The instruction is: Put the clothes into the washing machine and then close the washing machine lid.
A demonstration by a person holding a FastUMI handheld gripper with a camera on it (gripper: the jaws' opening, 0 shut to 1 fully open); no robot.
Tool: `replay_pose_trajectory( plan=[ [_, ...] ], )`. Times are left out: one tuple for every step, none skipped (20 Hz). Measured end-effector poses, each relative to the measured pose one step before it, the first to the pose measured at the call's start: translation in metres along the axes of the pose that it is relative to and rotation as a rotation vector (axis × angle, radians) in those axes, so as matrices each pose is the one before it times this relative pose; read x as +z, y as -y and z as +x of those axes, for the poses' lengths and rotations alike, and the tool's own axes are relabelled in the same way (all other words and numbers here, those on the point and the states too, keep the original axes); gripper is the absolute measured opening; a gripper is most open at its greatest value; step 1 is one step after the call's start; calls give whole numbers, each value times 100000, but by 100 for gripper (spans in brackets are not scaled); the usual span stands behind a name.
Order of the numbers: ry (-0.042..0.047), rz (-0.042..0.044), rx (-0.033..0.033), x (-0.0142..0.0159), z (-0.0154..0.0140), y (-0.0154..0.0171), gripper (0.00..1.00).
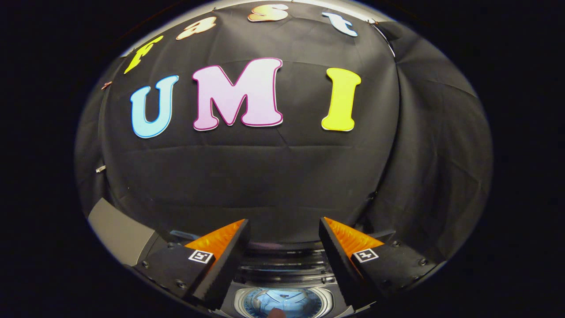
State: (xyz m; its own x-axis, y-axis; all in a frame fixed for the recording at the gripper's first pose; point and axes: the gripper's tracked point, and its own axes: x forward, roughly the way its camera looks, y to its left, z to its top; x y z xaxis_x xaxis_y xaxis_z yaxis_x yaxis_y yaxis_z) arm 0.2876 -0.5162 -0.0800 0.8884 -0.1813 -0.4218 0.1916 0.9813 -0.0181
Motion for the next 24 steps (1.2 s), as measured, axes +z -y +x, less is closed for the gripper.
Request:
replay_pose_trajectory(
  plan=[
    [-2410,-1007,-839,-410,904,88,99],
    [-2089,-1131,-91,-605,1068,-19,99],
    [-2215,-780,-75,-622,768,-84,99],
    [-2693,-605,-42,-779,646,-58,99],
    [-2955,-443,404,-797,224,70,99],
    [3403,2921,370,619,-309,94,99],
    [-1725,1923,351,-492,-141,369,97],
    [1392,1325,-200,164,-189,-192,98],
    [-159,-719,-471,-291,191,-12,99],
    [617,-1574,-967,-63,-207,206,99],
    [453,262,-1084,78,-271,169,100],
    [74,669,-572,-203,-269,-148,100],
    [61,-471,-10,-250,-495,-51,100],
    [520,-260,128,-428,-675,279,100],
    [541,24,207,-318,-757,101,100],
    [410,-285,161,-209,-848,67,100],
    [471,133,-107,-259,-381,-27,100],
    [258,-280,50,-161,-256,-23,100],
    [271,159,68,-290,-425,-42,100],
    [275,-70,100,-205,-350,3,100],
    [427,-217,38,11,-223,65,100],
    [453,285,-46,-124,-259,-41,100],
    [415,-32,31,-314,-446,26,100],
    [254,-144,73,-264,-308,59,100]
  ],
)
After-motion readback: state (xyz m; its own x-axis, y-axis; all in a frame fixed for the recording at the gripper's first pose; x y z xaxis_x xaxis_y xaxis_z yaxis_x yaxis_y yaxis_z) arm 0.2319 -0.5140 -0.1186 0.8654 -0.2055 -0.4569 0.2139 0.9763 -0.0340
